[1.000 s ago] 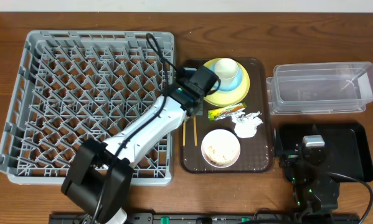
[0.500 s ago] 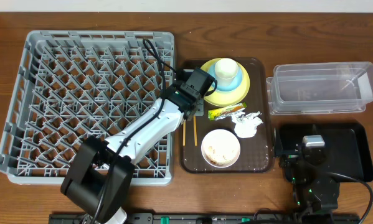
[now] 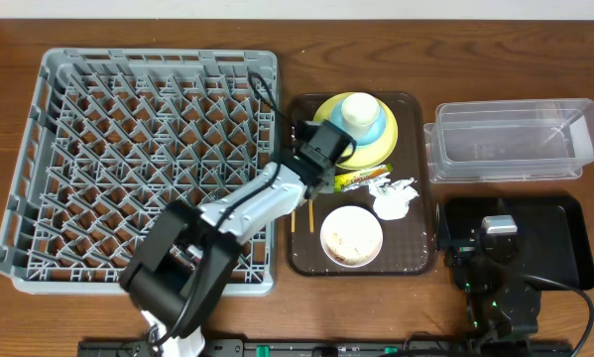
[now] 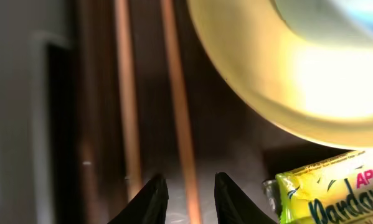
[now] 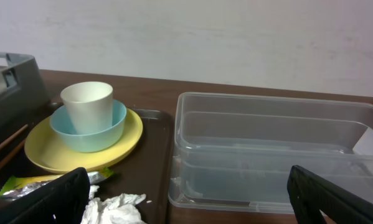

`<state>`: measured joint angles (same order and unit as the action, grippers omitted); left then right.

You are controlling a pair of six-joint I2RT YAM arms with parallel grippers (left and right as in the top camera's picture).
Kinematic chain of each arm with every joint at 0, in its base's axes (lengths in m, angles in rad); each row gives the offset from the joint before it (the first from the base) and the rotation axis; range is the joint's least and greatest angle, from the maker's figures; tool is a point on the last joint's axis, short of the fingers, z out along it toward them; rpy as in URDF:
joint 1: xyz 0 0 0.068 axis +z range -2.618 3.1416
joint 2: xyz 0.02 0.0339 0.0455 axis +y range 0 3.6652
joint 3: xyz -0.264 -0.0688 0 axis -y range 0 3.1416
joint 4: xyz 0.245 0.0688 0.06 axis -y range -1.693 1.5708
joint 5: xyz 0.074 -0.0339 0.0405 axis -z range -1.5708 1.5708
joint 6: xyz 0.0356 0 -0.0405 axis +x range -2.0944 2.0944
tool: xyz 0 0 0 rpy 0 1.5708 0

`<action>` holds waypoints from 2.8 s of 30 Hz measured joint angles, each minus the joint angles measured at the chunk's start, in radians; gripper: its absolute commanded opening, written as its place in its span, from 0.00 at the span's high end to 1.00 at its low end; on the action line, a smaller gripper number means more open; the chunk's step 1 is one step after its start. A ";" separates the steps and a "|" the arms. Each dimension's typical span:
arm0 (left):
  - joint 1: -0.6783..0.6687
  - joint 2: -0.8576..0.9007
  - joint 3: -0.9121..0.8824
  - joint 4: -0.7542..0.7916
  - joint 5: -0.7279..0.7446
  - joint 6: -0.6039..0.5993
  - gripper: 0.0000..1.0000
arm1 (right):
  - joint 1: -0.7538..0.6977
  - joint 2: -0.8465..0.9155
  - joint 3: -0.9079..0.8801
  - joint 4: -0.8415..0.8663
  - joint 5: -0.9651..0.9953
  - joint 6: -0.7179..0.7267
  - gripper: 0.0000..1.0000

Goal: Sort waste into correct bins and load items into the dishwasher rack
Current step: 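Lower the left gripper and grasp one wooden chopstick, then lift the chopstick and set it into the gray dish rack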

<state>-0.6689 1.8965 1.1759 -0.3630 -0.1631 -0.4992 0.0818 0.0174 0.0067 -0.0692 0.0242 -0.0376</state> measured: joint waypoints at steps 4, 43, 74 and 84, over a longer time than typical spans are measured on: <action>-0.006 0.048 0.000 0.027 0.000 -0.001 0.71 | 0.000 0.000 0.000 0.000 0.000 0.000 0.01; -0.005 -0.464 -0.010 -0.237 -0.247 0.006 0.94 | 0.000 0.000 0.000 0.000 0.000 0.000 0.01; 0.109 -0.241 -0.010 -0.176 -0.231 0.171 0.94 | 0.000 0.000 0.000 0.000 0.000 0.000 0.01; 0.117 -0.241 -0.010 -0.174 -0.216 0.189 0.77 | 0.000 0.000 0.000 0.000 0.000 0.000 0.01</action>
<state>-0.5514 1.6550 1.1664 -0.5373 -0.3786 -0.3099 0.0818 0.0174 0.0067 -0.0692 0.0242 -0.0376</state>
